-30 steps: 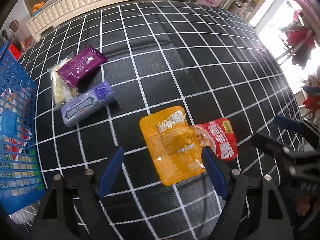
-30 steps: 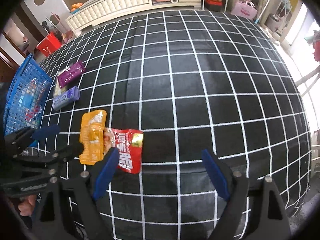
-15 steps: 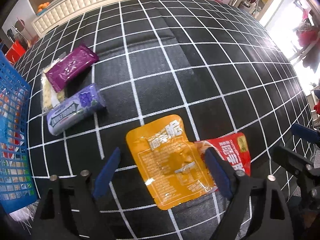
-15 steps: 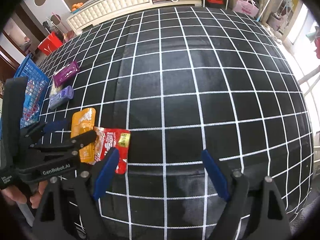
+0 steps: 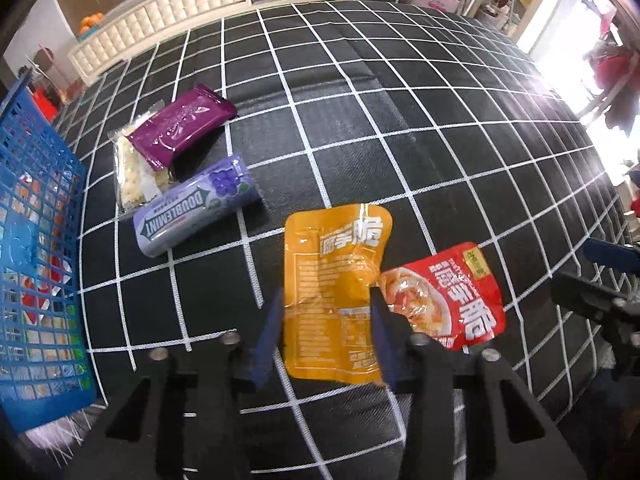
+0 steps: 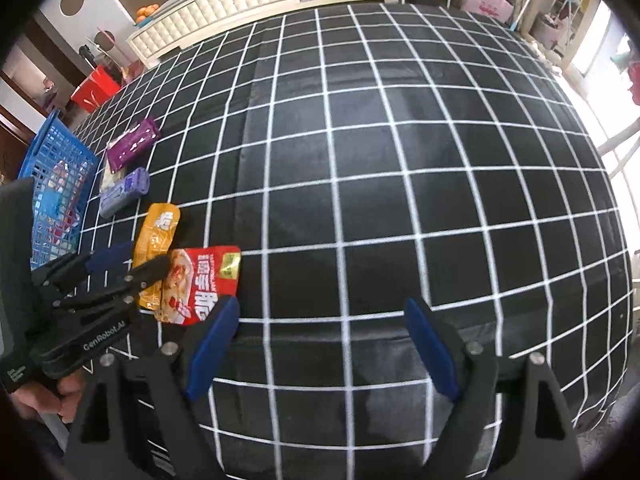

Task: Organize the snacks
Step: 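Grasp the orange pouch with the left tool, then grasp the red noodle pouch with the right tool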

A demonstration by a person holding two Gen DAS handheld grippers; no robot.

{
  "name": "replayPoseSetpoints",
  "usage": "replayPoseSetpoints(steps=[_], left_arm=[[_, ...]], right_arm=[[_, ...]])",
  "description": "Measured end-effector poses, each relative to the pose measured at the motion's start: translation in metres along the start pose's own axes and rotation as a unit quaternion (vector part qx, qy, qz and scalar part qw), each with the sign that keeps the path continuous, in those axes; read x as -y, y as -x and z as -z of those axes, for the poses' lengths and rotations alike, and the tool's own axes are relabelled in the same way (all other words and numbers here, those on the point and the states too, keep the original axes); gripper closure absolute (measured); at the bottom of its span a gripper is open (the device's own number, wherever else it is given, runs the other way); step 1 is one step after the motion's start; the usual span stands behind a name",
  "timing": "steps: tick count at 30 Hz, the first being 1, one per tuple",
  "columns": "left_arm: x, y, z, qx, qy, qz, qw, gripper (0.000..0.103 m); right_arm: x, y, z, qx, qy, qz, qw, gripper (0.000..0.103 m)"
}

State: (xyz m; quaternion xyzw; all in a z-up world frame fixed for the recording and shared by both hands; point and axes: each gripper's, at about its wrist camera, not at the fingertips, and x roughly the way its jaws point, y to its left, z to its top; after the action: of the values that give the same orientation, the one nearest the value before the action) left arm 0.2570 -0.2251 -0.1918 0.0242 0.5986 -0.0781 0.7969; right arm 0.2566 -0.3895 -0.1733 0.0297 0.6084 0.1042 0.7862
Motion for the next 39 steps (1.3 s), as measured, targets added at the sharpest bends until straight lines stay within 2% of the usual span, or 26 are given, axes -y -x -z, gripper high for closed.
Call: replayPoseSetpoints(steps=[2, 3, 9, 15, 24, 28, 30, 31, 33, 34, 35, 36, 38, 39], left_arm=[[-0.015, 0.012, -0.001, 0.014, 0.004, 0.024, 0.9996, 0.091], [-0.024, 0.017, 0.001, 0.015, 0.002, 0.029, 0.9995, 0.094], [-0.052, 0.029, 0.015, 0.022, 0.004, 0.042, 0.9989, 0.094], [-0.081, 0.046, 0.042, 0.033, 0.015, 0.056, 0.9977, 0.094], [-0.085, 0.061, 0.063, 0.049, -0.005, 0.053, 0.9974, 0.094], [-0.085, 0.056, 0.062, 0.049, -0.001, 0.059, 0.9971, 0.094], [-0.087, 0.055, 0.065, 0.049, -0.001, 0.063, 0.9968, 0.094], [-0.088, 0.055, 0.067, 0.050, -0.001, 0.066, 0.9966, 0.094], [-0.089, 0.056, 0.069, 0.051, -0.001, 0.072, 0.9962, 0.094], [-0.090, 0.056, 0.070, 0.050, 0.000, 0.077, 0.9958, 0.094], [-0.092, 0.055, 0.070, 0.049, 0.004, 0.083, 0.9954, 0.094], [-0.094, 0.055, 0.070, 0.049, 0.007, 0.085, 0.9952, 0.094], [-0.096, 0.056, 0.070, 0.051, 0.011, 0.085, 0.9950, 0.094], [-0.097, 0.057, 0.070, 0.052, 0.011, 0.085, 0.9950, 0.094]], right_arm=[[-0.008, 0.001, -0.001, -0.001, 0.009, -0.003, 1.000, 0.015], [-0.013, 0.002, -0.001, 0.001, 0.017, -0.007, 1.000, 0.015], [-0.049, 0.004, -0.009, 0.002, 0.093, -0.022, 0.995, 0.015], [-0.081, -0.016, -0.014, -0.024, 0.150, -0.020, 0.988, 0.015], [-0.106, -0.059, -0.022, -0.070, 0.119, 0.006, 0.990, 0.015], [-0.123, -0.068, -0.020, -0.050, 0.132, 0.050, 0.989, 0.013], [-0.130, -0.071, -0.017, -0.033, 0.130, 0.054, 0.990, 0.013], [-0.132, -0.071, -0.016, -0.029, 0.131, 0.055, 0.990, 0.015], [-0.135, -0.068, -0.012, -0.015, 0.140, 0.050, 0.989, 0.023], [-0.138, -0.066, -0.010, -0.009, 0.145, 0.049, 0.988, 0.038], [-0.138, -0.065, -0.009, -0.007, 0.145, 0.049, 0.988, 0.047], [-0.136, -0.064, -0.009, -0.006, 0.146, 0.049, 0.988, 0.049], [-0.134, -0.063, -0.009, 0.000, 0.145, 0.048, 0.988, 0.060], [-0.134, -0.063, -0.008, 0.001, 0.141, 0.042, 0.989, 0.061]])
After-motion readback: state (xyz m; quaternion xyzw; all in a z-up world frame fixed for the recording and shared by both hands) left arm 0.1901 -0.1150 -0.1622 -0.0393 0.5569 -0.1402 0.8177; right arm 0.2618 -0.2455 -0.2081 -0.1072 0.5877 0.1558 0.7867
